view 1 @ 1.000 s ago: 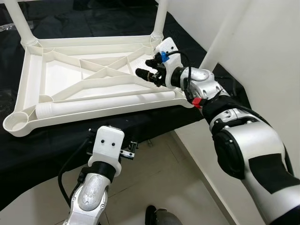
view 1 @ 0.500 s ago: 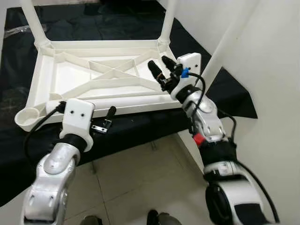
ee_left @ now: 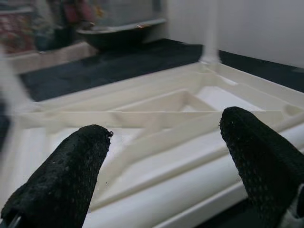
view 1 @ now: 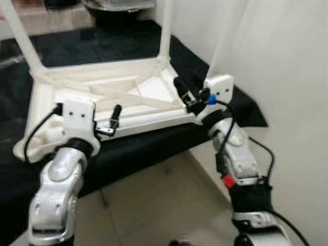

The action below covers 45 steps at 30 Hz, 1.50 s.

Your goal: Building children table

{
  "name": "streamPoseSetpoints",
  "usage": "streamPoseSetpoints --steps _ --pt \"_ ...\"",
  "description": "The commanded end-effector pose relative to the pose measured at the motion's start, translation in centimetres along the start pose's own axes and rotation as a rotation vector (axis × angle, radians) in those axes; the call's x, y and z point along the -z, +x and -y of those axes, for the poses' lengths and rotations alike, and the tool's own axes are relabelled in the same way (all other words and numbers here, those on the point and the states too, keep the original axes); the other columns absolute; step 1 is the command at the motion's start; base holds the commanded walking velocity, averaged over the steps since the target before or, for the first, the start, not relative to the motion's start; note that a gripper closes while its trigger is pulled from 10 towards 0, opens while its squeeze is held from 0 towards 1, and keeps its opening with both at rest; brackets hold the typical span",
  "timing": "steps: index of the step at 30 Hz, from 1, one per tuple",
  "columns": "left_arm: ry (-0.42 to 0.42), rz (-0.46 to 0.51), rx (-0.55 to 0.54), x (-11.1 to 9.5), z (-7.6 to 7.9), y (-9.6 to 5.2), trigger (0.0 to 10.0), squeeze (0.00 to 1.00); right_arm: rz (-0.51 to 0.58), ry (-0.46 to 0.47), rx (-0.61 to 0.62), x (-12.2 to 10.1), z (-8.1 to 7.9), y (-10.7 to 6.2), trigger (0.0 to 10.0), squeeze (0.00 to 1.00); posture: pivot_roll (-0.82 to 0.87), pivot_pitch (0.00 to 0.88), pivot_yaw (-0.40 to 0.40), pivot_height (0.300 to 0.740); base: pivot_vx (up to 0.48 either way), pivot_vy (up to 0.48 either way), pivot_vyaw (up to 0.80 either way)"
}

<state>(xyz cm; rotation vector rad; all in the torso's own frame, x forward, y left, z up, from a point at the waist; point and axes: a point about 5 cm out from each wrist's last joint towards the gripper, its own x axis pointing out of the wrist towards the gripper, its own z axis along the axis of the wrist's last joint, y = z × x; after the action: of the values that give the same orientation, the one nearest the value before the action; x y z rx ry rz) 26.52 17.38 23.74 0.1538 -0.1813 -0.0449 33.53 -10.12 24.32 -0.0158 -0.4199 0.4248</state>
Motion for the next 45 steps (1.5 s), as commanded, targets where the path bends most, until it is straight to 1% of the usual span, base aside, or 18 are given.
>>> streamPoseSetpoints --steps 1,6,10,14,19,23,26,30,37,45 --pt "0.009 -0.019 -0.017 0.2 -0.6 -0.1 10.0 0.00 -0.001 0.010 -0.013 -0.1 -0.6 0.0 10.0 0.00 0.11 0.106 -0.077 0.740 0.000 0.480 0.00" --pt "-0.001 -0.016 -0.021 0.2 -0.6 -0.1 10.0 0.00 -0.006 0.019 -0.011 -0.2 -1.0 -0.2 10.0 0.00 0.11 0.106 -0.074 0.740 0.000 0.480 0.00" --pt "-0.007 -0.018 -0.016 0.2 -0.5 0.0 10.0 0.00 -0.016 0.024 -0.009 -0.4 -1.3 -0.6 10.0 0.00 0.11 0.105 -0.068 0.740 0.000 0.000 0.00" --pt "-0.036 -0.023 -0.020 0.2 -0.5 0.7 10.0 0.00 -0.029 0.033 -0.001 -0.4 -1.7 -1.0 10.0 0.00 0.11 0.105 -0.063 0.740 0.000 0.000 0.00" --pt "-0.030 -0.024 -0.012 0.3 -0.5 1.1 10.0 0.00 -0.036 0.037 0.002 -0.4 -1.8 -1.2 10.0 0.00 0.11 0.105 -0.058 0.740 0.000 0.000 0.00" --pt "-0.032 -0.018 0.004 0.5 0.0 1.8 10.0 0.00 -0.043 0.046 0.001 -0.4 -2.3 -1.4 10.0 0.00 0.10 0.102 -0.051 0.740 0.120 0.000 0.00" --pt "-0.038 -0.012 0.008 0.3 0.2 1.8 10.0 0.00 -0.048 0.048 0.000 -0.5 -2.5 -1.5 10.0 0.00 0.10 0.100 -0.050 0.740 0.311 0.000 0.00" --pt "-0.056 -0.007 0.025 0.3 0.9 1.8 10.0 0.00 -0.056 0.052 0.005 -0.4 -2.7 -1.6 10.0 0.00 0.10 0.094 -0.047 0.740 0.395 0.000 0.00" --pt "-0.056 0.004 0.045 0.4 1.3 1.7 10.0 0.00 -0.052 0.045 0.009 -0.6 -2.6 -1.5 10.0 0.00 0.10 0.088 -0.048 0.740 0.423 0.000 0.00" --pt "-0.074 -0.006 0.043 0.3 1.4 1.7 10.0 0.00 -0.051 0.037 0.009 -0.8 -2.6 -1.4 10.0 0.00 0.10 0.095 -0.051 0.740 0.000 0.000 0.00"
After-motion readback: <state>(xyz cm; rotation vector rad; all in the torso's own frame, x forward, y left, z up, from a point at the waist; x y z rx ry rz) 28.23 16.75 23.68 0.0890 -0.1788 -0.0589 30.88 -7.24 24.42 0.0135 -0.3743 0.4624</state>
